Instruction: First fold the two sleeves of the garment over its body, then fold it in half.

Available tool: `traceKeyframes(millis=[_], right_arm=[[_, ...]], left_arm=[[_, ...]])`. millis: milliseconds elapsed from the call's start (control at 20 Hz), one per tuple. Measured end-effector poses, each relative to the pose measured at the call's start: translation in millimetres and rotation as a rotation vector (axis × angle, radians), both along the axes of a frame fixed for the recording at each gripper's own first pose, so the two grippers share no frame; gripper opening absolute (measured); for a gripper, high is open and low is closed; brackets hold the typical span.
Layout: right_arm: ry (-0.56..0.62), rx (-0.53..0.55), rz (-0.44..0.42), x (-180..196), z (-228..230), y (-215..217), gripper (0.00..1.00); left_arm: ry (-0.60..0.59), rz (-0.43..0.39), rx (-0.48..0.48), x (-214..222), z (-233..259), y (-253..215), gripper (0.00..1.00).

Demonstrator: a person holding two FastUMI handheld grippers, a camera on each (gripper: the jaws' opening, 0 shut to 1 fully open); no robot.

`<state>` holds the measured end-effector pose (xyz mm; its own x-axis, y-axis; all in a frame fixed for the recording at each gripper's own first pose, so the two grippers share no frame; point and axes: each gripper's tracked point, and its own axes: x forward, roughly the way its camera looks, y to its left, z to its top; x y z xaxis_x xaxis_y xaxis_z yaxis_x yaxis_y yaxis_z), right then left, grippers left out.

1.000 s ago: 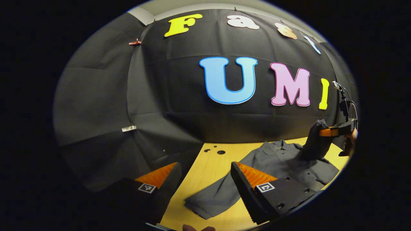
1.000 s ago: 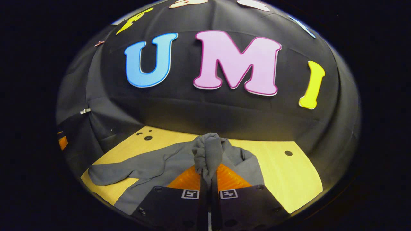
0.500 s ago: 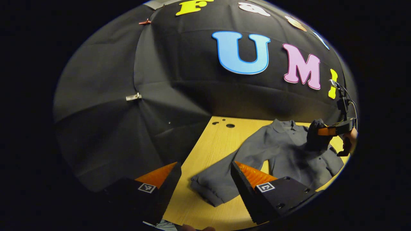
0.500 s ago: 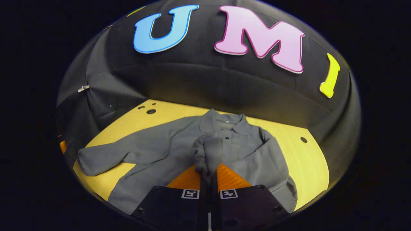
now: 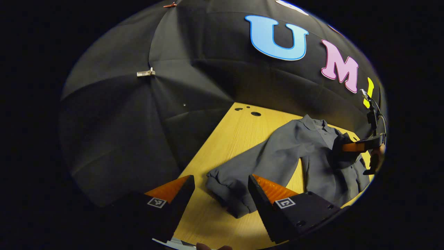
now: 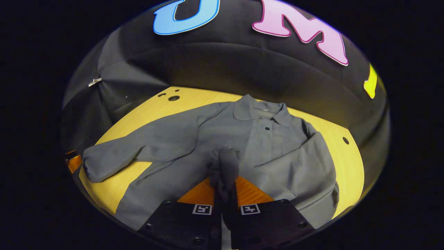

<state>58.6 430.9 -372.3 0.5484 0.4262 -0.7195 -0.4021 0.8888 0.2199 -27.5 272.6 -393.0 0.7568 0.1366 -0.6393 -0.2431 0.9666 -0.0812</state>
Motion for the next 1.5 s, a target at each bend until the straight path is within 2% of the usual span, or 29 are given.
traceKeyframes(millis=[50,100,150,200,250,400,450,500,550,600,900,1050,1100,1200,1250,1350,1400,1450,1500], right_arm=[[0.017,0.018,0.013,-5.4,0.6,3.8,0.17],[0.030,0.036,0.021,-9.2,0.4,7.2,0.10],[0.043,0.056,0.028,-12.6,0.7,10.1,0.23],[0.062,0.081,0.036,-16.5,1.7,14.8,0.19],[0.086,0.110,0.048,-21.1,3.5,19.7,0.25],[0.121,0.219,0.101,-36.6,19.9,37.8,0.58],[0.120,0.252,0.118,-39.9,27.8,42.2,0.56],[0.121,0.282,0.129,-42.3,35.4,45.6,0.61],[0.121,0.303,0.136,-45.8,42.2,43.6,0.77],[0.115,0.313,0.136,-46.3,47.6,38.6,0.86],[0.072,0.304,0.032,-43.0,61.8,-29.6,0.88],[0.032,0.288,-0.063,-38.4,67.4,-76.7,0.88],[0.027,0.291,-0.098,-38.0,67.7,-91.0,0.88],[0.022,0.285,-0.147,-38.6,65.2,-120.4,0.88],[0.020,0.272,-0.164,-40.1,62.7,-135.8,0.88],[0.017,0.249,-0.193,-47.9,60.4,-165.5,0.88],[0.016,0.239,-0.207,-52.5,60.0,-178.4,0.88],[0.015,0.228,-0.221,-56.2,58.7,-191.7,0.88],[0.013,0.218,-0.237,-60.5,56.4,-204.3,0.88]], left_arm=[[0.015,0.001,-0.008,0.7,-4.6,-0.6,0.98],[0.025,0.005,-0.012,2.0,-10.5,-1.8,0.98],[0.034,0.008,-0.018,3.2,-14.4,-3.1,0.98],[0.045,0.011,-0.022,2.4,-18.9,-3.7,0.98],[0.057,0.015,-0.025,3.0,-22.7,-3.2,0.94],[0.087,0.019,-0.029,2.8,-35.4,-3.6,0.98],[0.096,0.017,-0.030,3.3,-38.3,-3.9,0.98],[0.101,0.015,-0.029,1.7,-41.6,-2.8,0.98],[0.106,0.011,-0.032,0.8,-45.0,-2.0,0.98],[0.110,0.008,-0.033,1.2,-47.2,-2.7,0.98],[0.156,-0.022,0.011,3.3,-66.9,-0.4,0.96],[0.152,-0.051,0.077,4.7,-71.0,1.7,0.96],[0.145,-0.039,0.067,3.4,-72.5,-2.3,0.96],[0.133,-0.048,0.056,7.0,-73.4,-3.3,0.90],[0.135,-0.060,0.039,8.5,-71.1,-5.1,0.64],[0.160,-0.026,-0.005,10.9,-71.1,-1.4,0.14],[0.175,-0.003,-0.014,12.4,-70.3,0.6,0.14],[0.173,0.020,-0.011,14.6,-63.6,-0.2,0.07],[0.152,0.032,-0.006,19.8,-54.8,-2.0,0.06]])
